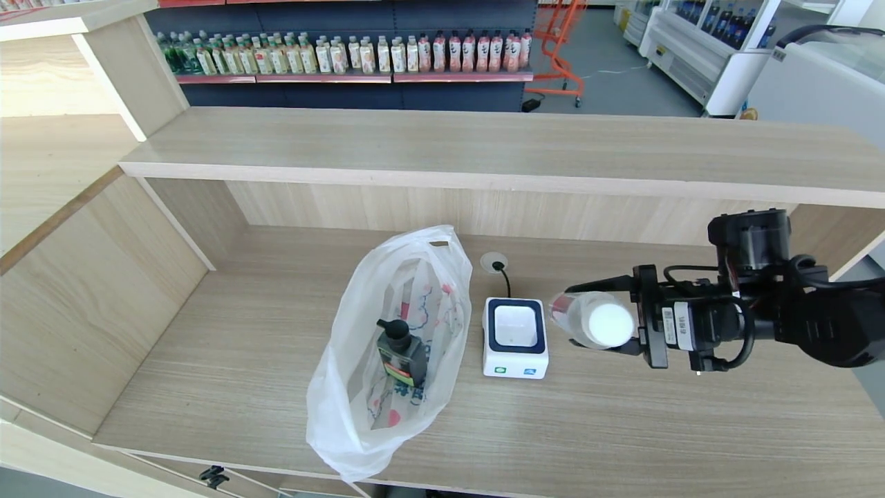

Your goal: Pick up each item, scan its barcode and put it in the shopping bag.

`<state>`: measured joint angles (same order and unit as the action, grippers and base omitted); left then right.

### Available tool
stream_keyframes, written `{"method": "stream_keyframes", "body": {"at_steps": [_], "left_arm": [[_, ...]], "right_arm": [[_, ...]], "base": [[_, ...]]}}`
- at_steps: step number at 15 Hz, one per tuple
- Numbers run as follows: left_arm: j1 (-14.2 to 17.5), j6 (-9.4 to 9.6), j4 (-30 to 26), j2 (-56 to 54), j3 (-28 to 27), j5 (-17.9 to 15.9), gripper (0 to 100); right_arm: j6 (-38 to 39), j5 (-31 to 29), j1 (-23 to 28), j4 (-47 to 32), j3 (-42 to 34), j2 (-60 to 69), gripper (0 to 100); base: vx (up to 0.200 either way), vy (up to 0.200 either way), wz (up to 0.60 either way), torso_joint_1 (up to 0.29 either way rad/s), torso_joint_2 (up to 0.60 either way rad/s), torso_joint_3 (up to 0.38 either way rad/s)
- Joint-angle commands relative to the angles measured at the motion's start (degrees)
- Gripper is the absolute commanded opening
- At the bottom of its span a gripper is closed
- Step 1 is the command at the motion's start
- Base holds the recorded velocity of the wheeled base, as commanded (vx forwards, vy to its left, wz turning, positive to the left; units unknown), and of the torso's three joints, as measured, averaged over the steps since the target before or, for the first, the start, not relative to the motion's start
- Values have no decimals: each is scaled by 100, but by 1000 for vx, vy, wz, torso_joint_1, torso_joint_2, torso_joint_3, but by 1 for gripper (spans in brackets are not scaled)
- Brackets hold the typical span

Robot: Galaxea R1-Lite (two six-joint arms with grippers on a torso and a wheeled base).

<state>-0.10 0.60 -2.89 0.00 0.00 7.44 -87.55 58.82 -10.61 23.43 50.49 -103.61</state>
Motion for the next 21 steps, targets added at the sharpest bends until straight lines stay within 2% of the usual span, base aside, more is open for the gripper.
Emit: {"method": "stream_keyframes", "body": {"at_steps": [1, 9, 14, 21], "left_arm": [[1, 2, -1, 9, 0, 3, 100], [1, 2, -1, 9, 0, 3, 100], [1, 2, -1, 9, 0, 3, 100], [1, 2, -1, 9, 0, 3, 100]], "right_arm": [[-95, 16, -3, -14, 31, -283, 0], [-297, 288, -38, -40, 497, -696, 0], [-262, 508, -161, -172, 1103, -1206, 0], [-306, 534, -354, -199, 1666, -1680, 0]], "base": [[0, 0, 0, 0, 0, 0], [0, 0, 0, 0, 0, 0], [0, 0, 0, 0, 0, 0], [0, 0, 0, 0, 0, 0]]}}
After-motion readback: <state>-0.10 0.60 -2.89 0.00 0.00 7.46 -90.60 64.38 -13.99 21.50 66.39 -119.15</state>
